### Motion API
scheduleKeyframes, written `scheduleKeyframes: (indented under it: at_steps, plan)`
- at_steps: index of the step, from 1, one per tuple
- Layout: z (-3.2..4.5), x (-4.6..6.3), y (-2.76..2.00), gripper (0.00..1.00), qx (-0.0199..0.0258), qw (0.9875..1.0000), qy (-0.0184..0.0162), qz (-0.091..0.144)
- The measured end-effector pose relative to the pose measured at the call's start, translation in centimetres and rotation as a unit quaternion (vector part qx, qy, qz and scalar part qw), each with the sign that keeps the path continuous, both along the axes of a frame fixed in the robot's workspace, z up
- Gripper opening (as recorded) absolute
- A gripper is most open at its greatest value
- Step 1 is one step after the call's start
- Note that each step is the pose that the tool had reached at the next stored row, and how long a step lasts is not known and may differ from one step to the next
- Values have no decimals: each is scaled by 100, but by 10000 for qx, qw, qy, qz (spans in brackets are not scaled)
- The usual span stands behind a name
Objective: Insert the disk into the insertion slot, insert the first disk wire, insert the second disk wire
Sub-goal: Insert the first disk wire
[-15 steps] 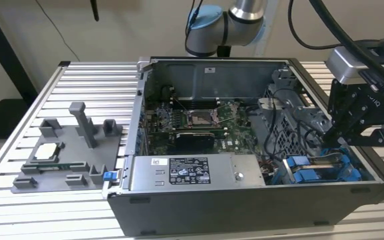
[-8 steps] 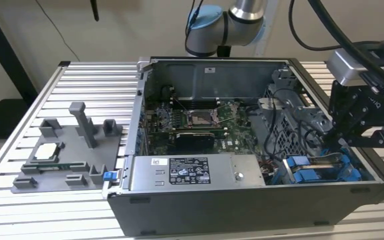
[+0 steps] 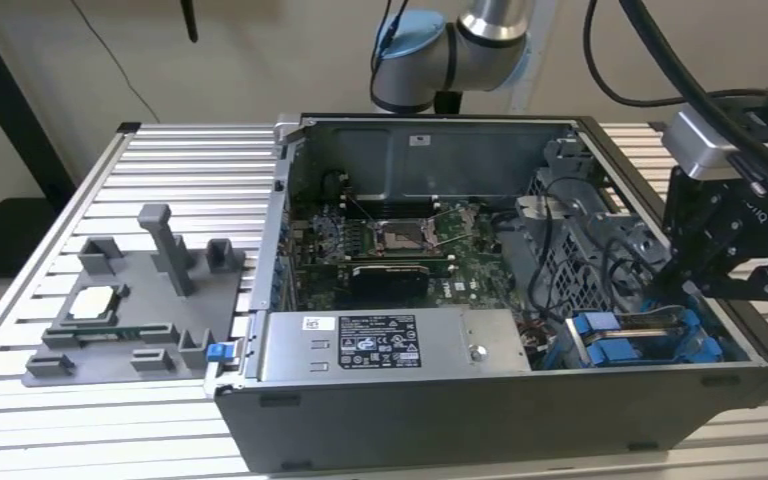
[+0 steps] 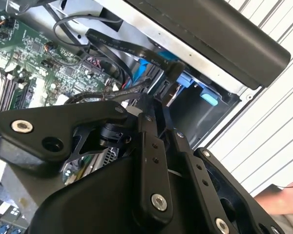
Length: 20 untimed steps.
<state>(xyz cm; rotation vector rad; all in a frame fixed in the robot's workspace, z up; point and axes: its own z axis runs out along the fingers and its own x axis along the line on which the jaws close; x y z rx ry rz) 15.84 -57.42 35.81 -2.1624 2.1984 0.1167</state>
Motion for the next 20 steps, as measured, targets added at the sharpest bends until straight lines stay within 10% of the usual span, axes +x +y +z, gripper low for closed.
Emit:
scheduleKeyframes:
  at_steps: [20]
  plan:
    - [-150,17,-40,0,-26,10000,1,-91]
